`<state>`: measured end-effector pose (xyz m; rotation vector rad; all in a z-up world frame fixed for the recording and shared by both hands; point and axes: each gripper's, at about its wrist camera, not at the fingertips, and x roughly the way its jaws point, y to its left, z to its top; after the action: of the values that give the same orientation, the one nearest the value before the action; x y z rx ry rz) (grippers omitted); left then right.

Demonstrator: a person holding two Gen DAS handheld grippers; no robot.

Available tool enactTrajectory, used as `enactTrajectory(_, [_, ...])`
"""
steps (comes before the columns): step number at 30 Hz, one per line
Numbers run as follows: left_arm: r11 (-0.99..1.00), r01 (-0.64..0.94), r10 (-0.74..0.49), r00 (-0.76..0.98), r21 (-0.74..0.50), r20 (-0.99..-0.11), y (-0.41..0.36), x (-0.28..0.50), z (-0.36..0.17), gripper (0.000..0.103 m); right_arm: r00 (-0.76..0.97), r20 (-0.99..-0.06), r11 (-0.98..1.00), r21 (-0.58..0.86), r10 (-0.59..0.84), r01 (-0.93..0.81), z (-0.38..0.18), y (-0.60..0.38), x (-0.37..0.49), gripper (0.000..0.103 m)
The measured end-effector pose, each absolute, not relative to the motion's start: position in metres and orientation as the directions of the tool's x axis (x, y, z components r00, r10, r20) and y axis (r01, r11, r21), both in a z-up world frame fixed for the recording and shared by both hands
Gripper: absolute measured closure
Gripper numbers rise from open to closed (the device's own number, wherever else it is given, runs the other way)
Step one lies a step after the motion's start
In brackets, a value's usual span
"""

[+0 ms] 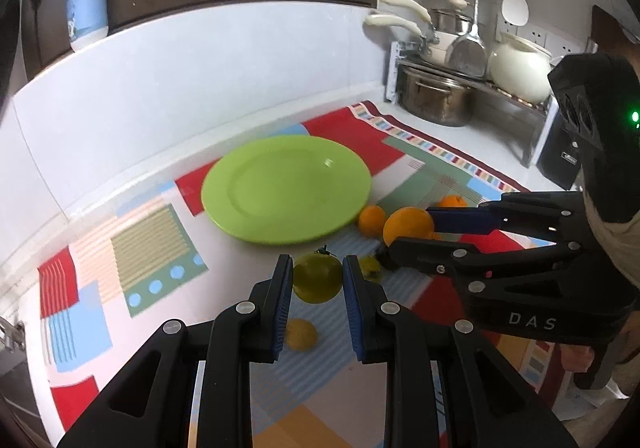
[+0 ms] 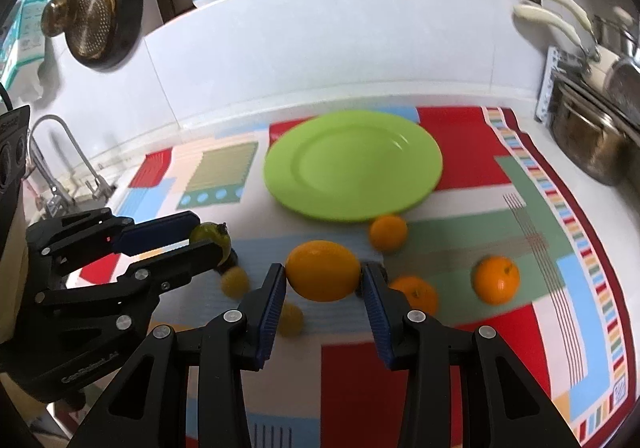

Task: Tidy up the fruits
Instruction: 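Carry the green fruit onto the green plate with the left tool while the right tool places the orange there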

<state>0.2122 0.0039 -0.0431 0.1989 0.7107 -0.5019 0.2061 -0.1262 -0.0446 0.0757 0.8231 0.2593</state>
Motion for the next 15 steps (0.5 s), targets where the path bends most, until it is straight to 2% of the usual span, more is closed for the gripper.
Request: enactTrajectory(15, [0.862,0.503,-0.396,0.599,-0.058,-0.696,0.010,0.290,-0.046,0.077,0.664,-0.713,0.975,0.162,0.224,-0.155,-0.034,-0.123,0.274,0.062])
